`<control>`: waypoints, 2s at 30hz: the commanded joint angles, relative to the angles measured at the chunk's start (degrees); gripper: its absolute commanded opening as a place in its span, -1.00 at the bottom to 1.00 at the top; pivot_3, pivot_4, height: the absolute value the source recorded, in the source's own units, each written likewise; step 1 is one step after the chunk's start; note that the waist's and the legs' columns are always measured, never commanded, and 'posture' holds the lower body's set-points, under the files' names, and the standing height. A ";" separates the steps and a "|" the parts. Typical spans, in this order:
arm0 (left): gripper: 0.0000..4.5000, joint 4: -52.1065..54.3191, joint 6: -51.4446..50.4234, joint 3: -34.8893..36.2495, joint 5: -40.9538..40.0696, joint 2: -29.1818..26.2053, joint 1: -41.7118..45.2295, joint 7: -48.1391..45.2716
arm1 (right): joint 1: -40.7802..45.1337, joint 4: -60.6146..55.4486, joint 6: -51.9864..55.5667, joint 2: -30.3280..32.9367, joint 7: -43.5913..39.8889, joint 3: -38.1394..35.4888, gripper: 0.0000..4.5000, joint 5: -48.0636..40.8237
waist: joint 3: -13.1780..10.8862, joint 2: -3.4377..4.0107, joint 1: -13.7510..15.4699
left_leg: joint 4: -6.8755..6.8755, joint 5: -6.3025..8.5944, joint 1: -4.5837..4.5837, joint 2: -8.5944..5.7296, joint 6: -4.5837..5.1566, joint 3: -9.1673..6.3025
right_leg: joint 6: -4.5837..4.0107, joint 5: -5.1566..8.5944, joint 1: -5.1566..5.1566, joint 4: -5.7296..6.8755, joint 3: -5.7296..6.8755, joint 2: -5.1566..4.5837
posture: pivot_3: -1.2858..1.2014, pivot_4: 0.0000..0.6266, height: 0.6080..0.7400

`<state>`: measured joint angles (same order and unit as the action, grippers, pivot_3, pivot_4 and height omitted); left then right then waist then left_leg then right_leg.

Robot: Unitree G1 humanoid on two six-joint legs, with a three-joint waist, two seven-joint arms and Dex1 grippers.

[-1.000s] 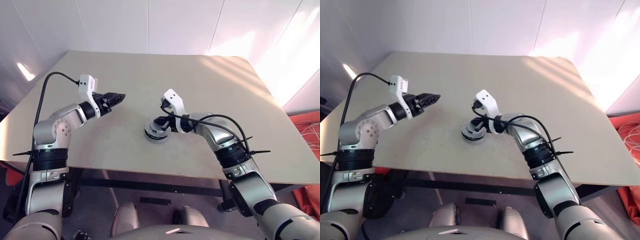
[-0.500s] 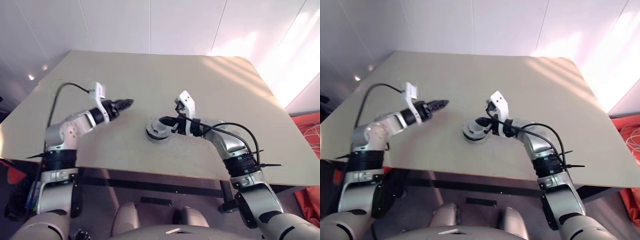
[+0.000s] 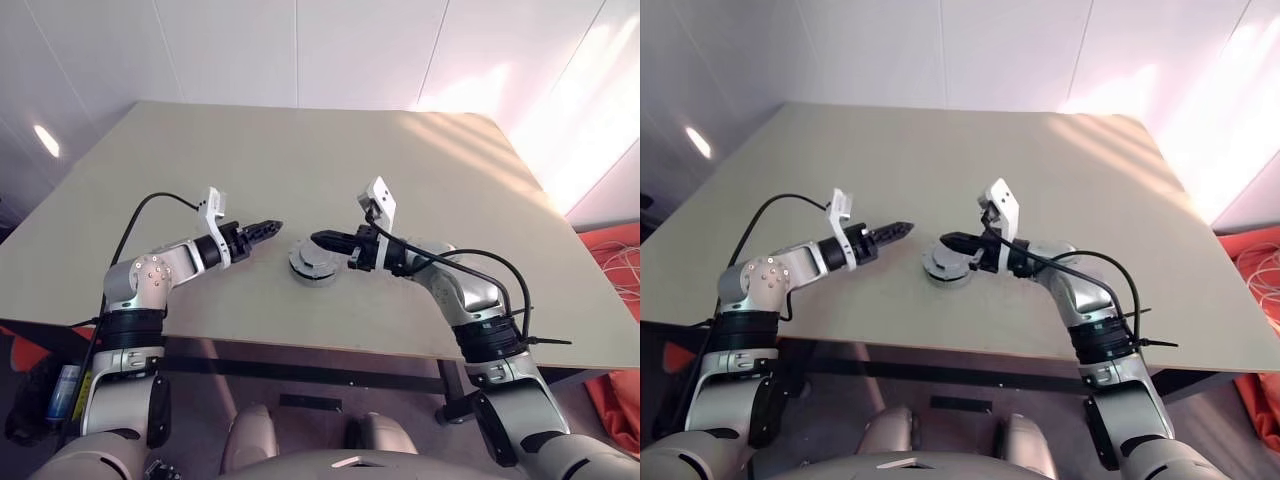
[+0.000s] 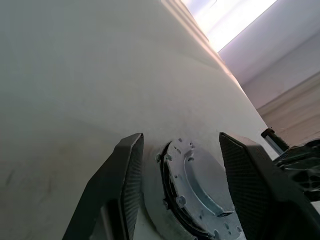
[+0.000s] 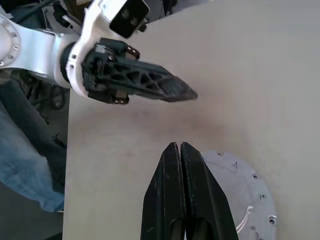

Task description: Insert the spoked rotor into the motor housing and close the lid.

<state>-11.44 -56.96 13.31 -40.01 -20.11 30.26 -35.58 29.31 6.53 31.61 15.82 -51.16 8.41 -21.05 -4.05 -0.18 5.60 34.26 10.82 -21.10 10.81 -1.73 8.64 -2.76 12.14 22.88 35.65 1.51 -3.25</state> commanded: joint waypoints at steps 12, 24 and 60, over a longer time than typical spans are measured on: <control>0.15 2.06 -0.59 1.12 -0.94 -0.80 -0.95 0.93 | 1.01 18.53 -11.59 -5.84 1.64 0.86 -0.99 5.60 | 0.01 0.01 -0.12 | 0.00 0.02 0.04 0.01 0.03 0.00 | 0.00 0.00 -0.04 -0.02 0.00 0.00 | 0.03 -1.00 1.00; 0.15 5.78 13.04 -8.79 9.48 -6.14 -5.03 -5.51 | 2.14 12.02 -15.93 -5.25 -0.61 -2.50 -0.99 2.25 | 0.01 0.03 -0.11 | -0.04 0.14 0.51 0.05 0.24 -0.10 | 0.34 0.20 -0.54 -0.15 0.00 -0.03 | 0.03 -1.00 1.00; 0.15 4.70 31.20 -14.29 21.29 -9.15 -4.89 -13.59 | -0.03 17.33 -29.77 -2.68 -4.33 3.51 0.98 12.57 | 0.01 0.03 -0.28 | -0.17 0.20 0.06 0.06 0.33 -0.02 | 0.03 0.03 -0.06 -0.25 0.00 -0.02 | 0.03 -1.00 1.00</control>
<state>-8.20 -27.16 -1.77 -18.90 -28.89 24.60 -49.25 27.76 23.48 3.32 13.69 -55.88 11.91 -8.89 -4.04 -0.15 5.32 34.10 11.01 -21.03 10.87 -1.40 8.62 -2.73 12.16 22.81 35.40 1.51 -3.27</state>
